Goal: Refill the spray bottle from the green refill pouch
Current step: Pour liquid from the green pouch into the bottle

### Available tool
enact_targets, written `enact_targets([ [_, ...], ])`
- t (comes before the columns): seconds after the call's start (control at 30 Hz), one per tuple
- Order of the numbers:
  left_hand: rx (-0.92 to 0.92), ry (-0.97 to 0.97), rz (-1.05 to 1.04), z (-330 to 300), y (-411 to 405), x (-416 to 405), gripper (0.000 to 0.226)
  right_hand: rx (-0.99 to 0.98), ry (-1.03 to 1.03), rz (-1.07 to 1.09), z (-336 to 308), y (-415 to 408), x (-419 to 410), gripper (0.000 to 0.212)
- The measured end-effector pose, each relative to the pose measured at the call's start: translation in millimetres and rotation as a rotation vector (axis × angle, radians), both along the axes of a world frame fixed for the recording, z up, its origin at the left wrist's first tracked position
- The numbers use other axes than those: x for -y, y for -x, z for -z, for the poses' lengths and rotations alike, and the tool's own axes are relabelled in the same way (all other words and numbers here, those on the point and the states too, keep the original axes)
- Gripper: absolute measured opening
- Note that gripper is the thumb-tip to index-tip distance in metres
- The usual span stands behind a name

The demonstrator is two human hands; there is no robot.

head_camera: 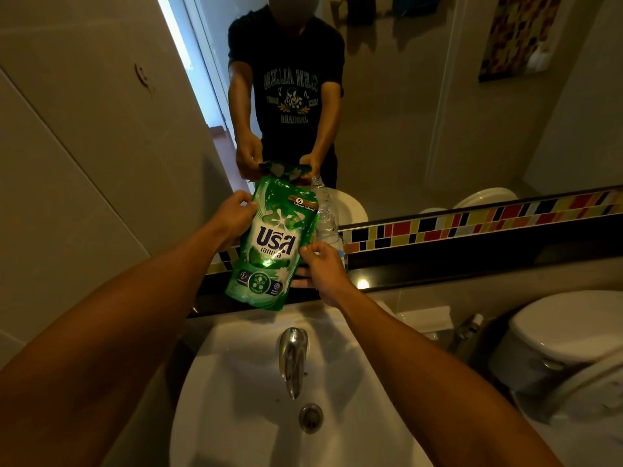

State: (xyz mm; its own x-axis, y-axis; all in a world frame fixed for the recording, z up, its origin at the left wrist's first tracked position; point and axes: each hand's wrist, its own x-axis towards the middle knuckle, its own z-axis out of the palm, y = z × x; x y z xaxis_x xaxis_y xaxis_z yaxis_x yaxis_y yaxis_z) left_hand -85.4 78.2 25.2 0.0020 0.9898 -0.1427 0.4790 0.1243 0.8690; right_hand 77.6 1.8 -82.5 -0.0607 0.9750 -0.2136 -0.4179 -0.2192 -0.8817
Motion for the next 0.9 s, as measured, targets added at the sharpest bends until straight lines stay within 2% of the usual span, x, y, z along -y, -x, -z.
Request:
enact_targets([
  [0.23, -0.006, 0.023, -0.006, -9.6, -3.7, -0.4, 0.016, 0.001, -0.007, 0.002, -3.2, -0.8, -2.1, 0.012],
  [0.4, -0.075, -0.001, 0.015, -15.8, -5.9, -1.3, 0.016, -0.007, -0.013, -0.008, -2.3, -0.5, -1.7, 0.014],
  [0.9, -0.134, 0.022, 0.017, -27.0, -14.0, 1.6, 0.016, -0.018, -0.023, -0.028, -3.1, -0.4, -1.0, 0.017],
])
